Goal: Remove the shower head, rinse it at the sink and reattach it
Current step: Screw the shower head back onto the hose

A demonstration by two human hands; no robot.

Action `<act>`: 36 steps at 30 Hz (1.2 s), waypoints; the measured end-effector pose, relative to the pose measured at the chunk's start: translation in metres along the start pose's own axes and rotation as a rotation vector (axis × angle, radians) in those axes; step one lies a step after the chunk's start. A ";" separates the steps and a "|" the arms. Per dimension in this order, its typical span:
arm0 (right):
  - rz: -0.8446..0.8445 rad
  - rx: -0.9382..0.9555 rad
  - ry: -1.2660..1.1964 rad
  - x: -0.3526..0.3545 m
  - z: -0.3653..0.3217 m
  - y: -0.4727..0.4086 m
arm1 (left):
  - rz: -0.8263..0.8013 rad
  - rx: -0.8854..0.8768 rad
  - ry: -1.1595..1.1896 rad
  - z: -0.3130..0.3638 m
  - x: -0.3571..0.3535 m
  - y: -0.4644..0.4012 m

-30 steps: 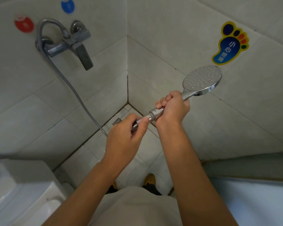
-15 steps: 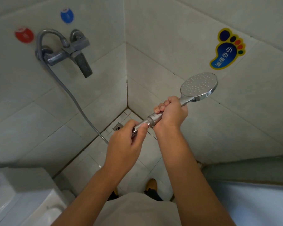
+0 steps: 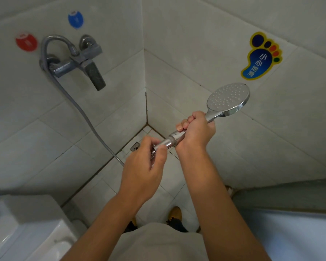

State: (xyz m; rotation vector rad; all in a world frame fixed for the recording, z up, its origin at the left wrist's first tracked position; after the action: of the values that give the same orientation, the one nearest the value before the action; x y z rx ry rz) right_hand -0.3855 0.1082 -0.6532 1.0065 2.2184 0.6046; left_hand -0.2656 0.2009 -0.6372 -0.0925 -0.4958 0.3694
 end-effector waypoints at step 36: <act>0.045 -0.012 -0.016 0.006 -0.001 -0.006 | 0.081 0.052 0.016 0.003 0.011 -0.003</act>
State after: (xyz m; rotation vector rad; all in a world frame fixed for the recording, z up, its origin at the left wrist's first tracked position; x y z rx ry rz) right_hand -0.3923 0.1089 -0.6588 1.0541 2.1807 0.6274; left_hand -0.2569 0.2023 -0.6295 -0.0656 -0.4670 0.4596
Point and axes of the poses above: each hand's wrist, its own y-axis away from the middle knuckle, its own x-axis out of the back of the hand, z = x × y, the point moved 6 cm from there along -y, towards the middle knuckle, and after that the axes turned 13 degrees about z, right-handed, at the moved point
